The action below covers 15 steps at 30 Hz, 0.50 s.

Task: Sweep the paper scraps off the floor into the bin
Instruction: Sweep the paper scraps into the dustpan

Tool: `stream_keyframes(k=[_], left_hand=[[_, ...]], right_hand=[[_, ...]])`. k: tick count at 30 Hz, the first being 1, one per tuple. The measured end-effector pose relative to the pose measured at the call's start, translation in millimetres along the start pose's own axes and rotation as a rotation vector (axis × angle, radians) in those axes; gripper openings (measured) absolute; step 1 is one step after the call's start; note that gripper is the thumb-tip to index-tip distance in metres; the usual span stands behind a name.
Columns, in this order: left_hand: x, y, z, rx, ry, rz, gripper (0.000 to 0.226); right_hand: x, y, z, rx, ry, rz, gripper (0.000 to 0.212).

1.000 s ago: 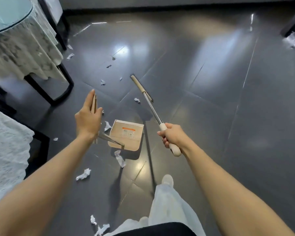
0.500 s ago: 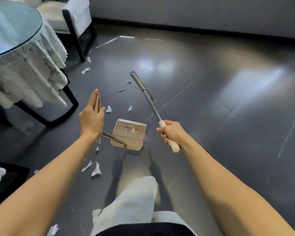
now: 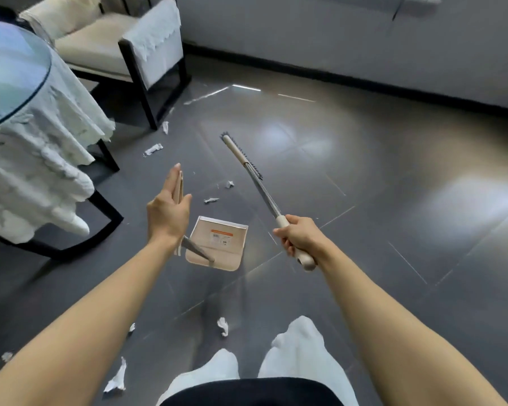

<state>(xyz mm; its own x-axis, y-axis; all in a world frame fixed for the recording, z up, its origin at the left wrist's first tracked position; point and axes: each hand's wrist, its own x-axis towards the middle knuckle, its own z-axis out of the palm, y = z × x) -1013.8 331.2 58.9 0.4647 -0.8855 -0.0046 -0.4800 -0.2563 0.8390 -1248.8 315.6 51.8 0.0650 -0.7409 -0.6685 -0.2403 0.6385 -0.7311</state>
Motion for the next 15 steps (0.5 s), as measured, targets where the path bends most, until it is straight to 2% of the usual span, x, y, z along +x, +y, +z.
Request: stream_keyframes(k=[3,7,11,15], left_hand=[[42,17,50,0.033,0.067,-0.055,0.063],[91,19,120,-0.034,0.101,-0.169,0.066],[119,31,174,-0.036,0.211,-0.28,0.067],[140,49,208,0.019,0.309,-0.347,0.065]], right_hand=[[73,-41,-40,-0.054,-0.035,0.021,0.028],[163,-85,-91,-0.165,-0.133,0.023,0.017],[244,-124,-132,-0.288,-0.203,0.032,0.025],[301,-161,-141,-0.38,-0.278,0.055,0.025]])
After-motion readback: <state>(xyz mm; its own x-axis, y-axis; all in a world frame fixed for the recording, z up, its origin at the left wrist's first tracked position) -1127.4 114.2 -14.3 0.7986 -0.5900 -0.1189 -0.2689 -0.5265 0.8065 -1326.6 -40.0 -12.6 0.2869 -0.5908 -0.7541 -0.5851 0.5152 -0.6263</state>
